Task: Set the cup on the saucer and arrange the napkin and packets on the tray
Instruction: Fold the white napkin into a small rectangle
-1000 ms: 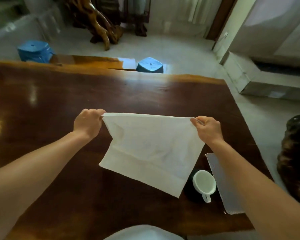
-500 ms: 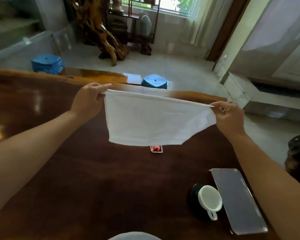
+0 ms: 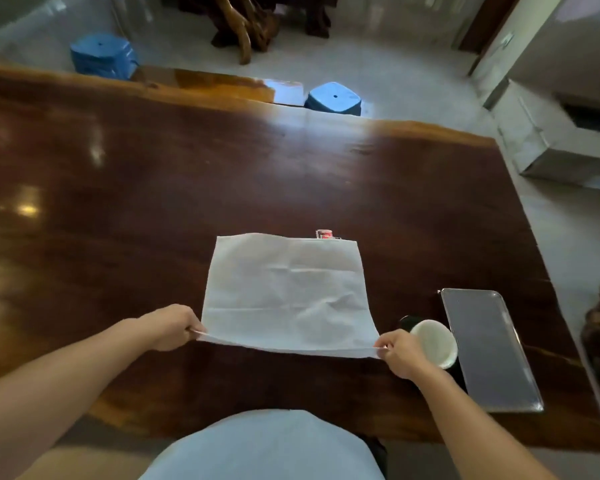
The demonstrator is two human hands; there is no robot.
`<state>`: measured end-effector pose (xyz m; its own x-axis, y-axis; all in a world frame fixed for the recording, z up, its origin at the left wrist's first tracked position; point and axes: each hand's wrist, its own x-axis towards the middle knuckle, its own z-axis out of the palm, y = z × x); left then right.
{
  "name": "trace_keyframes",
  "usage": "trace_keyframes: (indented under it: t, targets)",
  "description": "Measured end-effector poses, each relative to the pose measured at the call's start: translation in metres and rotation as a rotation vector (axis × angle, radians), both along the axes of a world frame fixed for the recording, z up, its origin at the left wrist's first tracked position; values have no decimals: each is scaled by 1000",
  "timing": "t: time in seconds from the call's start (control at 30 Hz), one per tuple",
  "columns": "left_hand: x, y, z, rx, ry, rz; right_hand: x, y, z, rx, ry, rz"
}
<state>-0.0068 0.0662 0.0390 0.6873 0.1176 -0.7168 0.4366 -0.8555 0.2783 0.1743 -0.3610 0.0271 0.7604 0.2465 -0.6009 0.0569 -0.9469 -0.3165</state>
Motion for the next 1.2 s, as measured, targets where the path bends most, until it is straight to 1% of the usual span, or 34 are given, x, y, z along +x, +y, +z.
trace_keyframes:
  t: [0.07,0.17,0.23,0.33,0.47,0.6,0.73,0.83,0.97,1.1,1.2]
  targets:
    - [-5,-4,-14,-1,55,6,-3,-2,-2,-18,11,17]
    - [-8,-8,-25,-33,85,5,1,-5,-2,-15,19,16]
    - [-4,-11,-29,-41,56,70,4,-2,-1,3,5,-5]
    - [7,-12,-33,-14,-12,168,14,9,3,91,-39,-77]
    - [27,-1,-34,-39,-119,446,45,35,16,175,-137,-175]
    - [52,12,-33,-98,-274,743,87,62,23,213,-220,-284]
    - [73,24,-35,11,-366,852,121,91,16,213,-275,-350]
    - [87,32,-43,33,-352,910,141,113,5,224,-262,-378]
    - [108,44,-53,69,-319,953,166,137,-19,176,-227,-374]
    - [123,54,-66,37,-243,1024,183,150,-46,111,-196,-365]
    - [130,59,-80,16,-207,1034,190,157,-64,64,-180,-383]
